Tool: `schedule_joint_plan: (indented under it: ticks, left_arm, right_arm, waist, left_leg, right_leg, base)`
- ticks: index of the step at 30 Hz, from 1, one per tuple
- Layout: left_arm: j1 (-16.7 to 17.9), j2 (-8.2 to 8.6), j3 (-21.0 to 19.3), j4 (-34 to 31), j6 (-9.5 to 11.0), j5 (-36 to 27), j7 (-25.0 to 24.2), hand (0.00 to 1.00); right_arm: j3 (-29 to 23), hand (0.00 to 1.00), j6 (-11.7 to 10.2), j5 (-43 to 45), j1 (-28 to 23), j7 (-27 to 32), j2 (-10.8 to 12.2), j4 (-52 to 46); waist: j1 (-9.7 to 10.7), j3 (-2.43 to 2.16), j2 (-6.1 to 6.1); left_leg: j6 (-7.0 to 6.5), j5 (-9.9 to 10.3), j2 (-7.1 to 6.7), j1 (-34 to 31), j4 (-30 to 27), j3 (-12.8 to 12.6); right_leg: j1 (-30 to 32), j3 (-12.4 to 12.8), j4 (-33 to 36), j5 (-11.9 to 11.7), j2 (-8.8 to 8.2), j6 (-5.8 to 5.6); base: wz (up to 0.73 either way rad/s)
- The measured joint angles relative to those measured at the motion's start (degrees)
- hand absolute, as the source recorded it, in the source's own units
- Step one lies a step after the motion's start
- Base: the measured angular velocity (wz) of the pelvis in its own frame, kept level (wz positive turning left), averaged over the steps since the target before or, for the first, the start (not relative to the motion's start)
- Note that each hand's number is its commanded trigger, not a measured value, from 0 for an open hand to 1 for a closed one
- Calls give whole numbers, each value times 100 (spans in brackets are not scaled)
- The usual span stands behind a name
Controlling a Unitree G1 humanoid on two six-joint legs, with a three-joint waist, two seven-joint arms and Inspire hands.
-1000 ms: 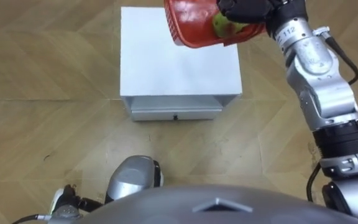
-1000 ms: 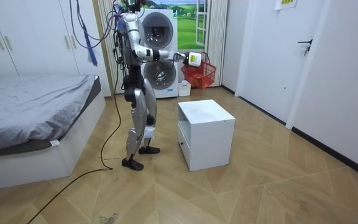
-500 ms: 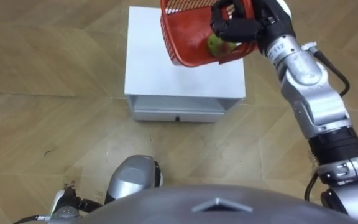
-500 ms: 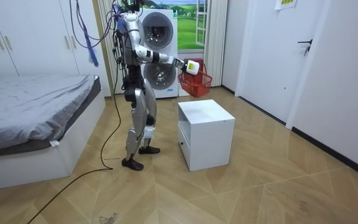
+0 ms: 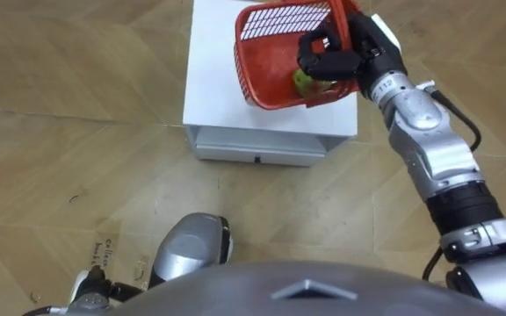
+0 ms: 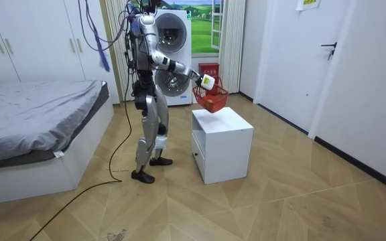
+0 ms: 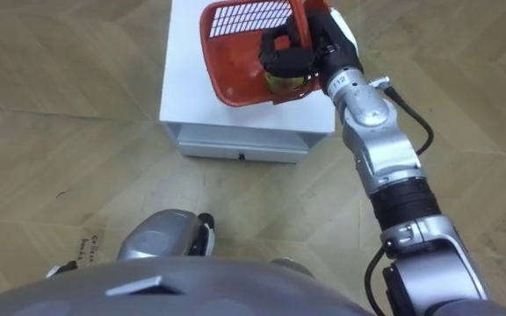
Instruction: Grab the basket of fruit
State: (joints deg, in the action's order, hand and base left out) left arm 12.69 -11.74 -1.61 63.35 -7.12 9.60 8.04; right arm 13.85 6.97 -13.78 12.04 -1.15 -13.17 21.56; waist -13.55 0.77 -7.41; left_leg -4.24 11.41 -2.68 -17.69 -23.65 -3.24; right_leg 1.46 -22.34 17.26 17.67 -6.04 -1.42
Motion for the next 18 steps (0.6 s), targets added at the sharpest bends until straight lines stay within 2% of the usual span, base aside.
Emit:
schedule_joint_plan:
  ticks: [5,6,7,9,10,11,12,18]
  left_arm:
    - [-61,-6,0,-42,8,2,-105,0]
    - [-60,-15,-1,-48,7,3,-125,0]
    - [-60,-22,-1,-48,5,3,-135,0]
    - [-57,-40,-1,-57,-6,7,-186,0]
    - [-58,-47,-1,-74,-5,8,-212,0]
    - [-58,-49,2,-105,-5,7,-234,0]
    - [-58,-54,4,-122,-4,6,-244,0]
    - [-74,-80,137,-165,2,2,-297,0]
  right_arm:
    - [0,100,-4,-113,362,118,-43,422]
    - [-3,88,-4,-141,422,131,-46,495]
    - [-3,60,-4,-141,433,139,-47,510]
    - [-3,59,-4,-141,445,157,-47,518]
    - [-3,40,-4,-141,462,157,-48,523]
    - [-3,5,-7,-147,509,156,-48,601]
    - [-3,0,-6,-154,547,154,-50,738]
    - [-1,0,-5,-146,798,167,-109,1352]
  waist:
    - [-90,11,21]
    - [-94,12,27]
    - [-95,16,30]
    - [-106,21,38]
    - [-105,22,39]
    - [-99,29,46]
    - [-102,33,51]
    - [-94,50,65]
  left_leg:
    - [-14,-55,4,-321,-5,18]
    - [-20,-58,-5,-377,-10,29]
    - [-21,-58,-9,-395,-9,33]
    - [-23,-57,-24,-454,7,35]
    - [-23,-57,-24,-480,10,34]
    - [-23,-57,-24,-515,11,34]
    - [-23,-57,-25,-529,10,32]
    - [-23,-57,-28,-664,-1,23]
  right_leg:
    - [314,-79,50,-11,-14,17]
    - [359,-131,50,-11,-22,17]
    - [372,-143,49,-12,-25,16]
    - [429,-207,55,-12,-48,15]
    - [459,-220,57,-12,-50,15]
    - [488,-259,54,-12,-53,14]
    - [501,-295,59,-13,-59,13]
    - [682,-290,128,-13,-81,13]
  base:
    - [4]
    - [9]
    - [8]
    - [2]
    - [0]
    - [0]
    - [0]
    - [0]
